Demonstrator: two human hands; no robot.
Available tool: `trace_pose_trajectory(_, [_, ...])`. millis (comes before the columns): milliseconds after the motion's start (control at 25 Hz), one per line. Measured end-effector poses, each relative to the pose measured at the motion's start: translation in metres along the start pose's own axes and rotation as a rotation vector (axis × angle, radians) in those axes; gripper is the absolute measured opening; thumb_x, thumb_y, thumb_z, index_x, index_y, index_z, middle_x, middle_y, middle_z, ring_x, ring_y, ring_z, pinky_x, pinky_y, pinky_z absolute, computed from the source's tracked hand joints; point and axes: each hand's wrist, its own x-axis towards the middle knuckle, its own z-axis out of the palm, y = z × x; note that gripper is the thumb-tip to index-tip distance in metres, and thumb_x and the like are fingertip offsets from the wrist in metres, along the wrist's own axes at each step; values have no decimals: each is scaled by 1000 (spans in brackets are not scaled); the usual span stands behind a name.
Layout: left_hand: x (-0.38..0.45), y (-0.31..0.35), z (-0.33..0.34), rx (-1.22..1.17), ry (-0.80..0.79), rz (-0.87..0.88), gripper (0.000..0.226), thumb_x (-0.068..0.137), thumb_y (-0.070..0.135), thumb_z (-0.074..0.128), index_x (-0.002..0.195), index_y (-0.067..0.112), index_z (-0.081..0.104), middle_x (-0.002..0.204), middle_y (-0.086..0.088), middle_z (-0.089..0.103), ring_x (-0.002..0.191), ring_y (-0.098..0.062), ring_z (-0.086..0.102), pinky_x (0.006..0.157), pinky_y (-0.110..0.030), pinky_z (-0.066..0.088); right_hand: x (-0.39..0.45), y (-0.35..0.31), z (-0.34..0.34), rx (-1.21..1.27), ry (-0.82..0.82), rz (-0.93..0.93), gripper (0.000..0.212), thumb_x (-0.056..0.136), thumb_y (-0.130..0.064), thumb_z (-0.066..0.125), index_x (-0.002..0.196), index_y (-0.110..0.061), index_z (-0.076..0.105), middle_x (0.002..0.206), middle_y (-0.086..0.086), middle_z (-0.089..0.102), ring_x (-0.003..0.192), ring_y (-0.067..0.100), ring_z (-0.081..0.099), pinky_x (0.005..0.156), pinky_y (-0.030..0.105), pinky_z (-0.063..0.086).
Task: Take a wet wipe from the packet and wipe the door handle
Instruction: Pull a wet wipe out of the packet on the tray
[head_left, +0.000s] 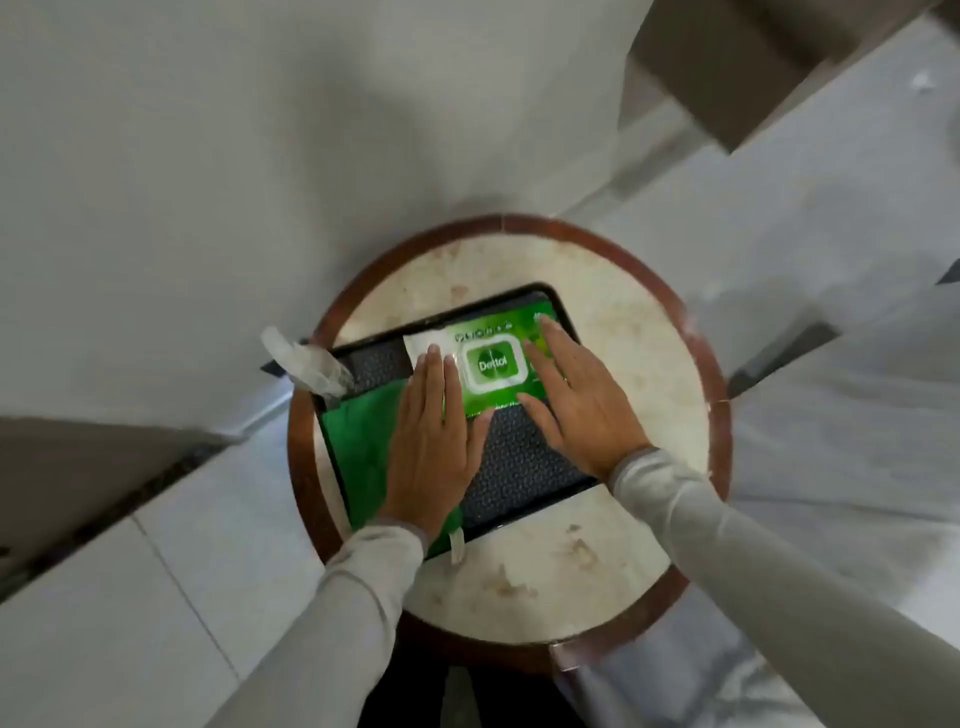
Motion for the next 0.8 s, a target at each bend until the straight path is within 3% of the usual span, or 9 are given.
trace_pose_trajectory(200, [25, -25, 67, 118, -106, 31, 76, 112, 43, 53, 158, -14, 32, 168, -30, 23, 157, -41, 20, 129, -52, 24, 53, 26, 64, -73, -91, -256, 56, 100, -32, 68, 138, 7, 59, 152, 31, 52, 137, 47, 56, 109, 61, 52])
trace_pose_trajectory(360, [19, -25, 80, 187, -67, 56, 90, 110, 65, 28, 162, -10, 26, 170, -28, 17, 159, -40, 13, 129, -53, 20, 60, 41, 84, -248, 122, -463, 49, 99, -37, 69, 122, 7, 71, 130, 29, 71, 118, 42, 72, 86, 50, 66])
trace_pose_trajectory(480, [22, -24, 81, 201, -78, 45, 96, 108, 71, 24, 164, -8, 22, 171, -27, 13, 160, -40, 10, 129, -53, 18, 68, 46, 80, -283, 207, -561, 41, 102, -33, 65, 113, 5, 76, 116, 25, 78, 103, 37, 79, 74, 44, 67])
trace_pose_trajectory(600, [20, -24, 78, 188, -103, 54, 95, 109, 70, 25, 164, -7, 22, 171, -27, 12, 160, -40, 9, 129, -53, 17, 97, 40, 55, -68, 94, -416, 46, 109, -34, 46, 94, -2, 75, 80, 18, 77, 71, 37, 74, 62, 43, 60])
trace_pose_trajectory(720, [23, -24, 72, 92, -55, 18, 86, 109, 61, 27, 160, -8, 36, 168, -28, 23, 158, -41, 19, 128, -54, 23, 129, 44, 33, 291, -303, -110, 52, 111, -44, 40, 83, -10, 66, 70, 8, 60, 69, 31, 61, 69, 39, 47])
trace_pose_trajectory(800, [28, -23, 68, -41, 46, -3, 70, 109, 48, 35, 146, -8, 56, 158, -33, 42, 149, -44, 38, 119, -59, 37, 138, 47, 28, 386, -403, -59, 54, 110, -45, 46, 72, -9, 60, 64, 6, 52, 62, 21, 52, 65, 33, 38])
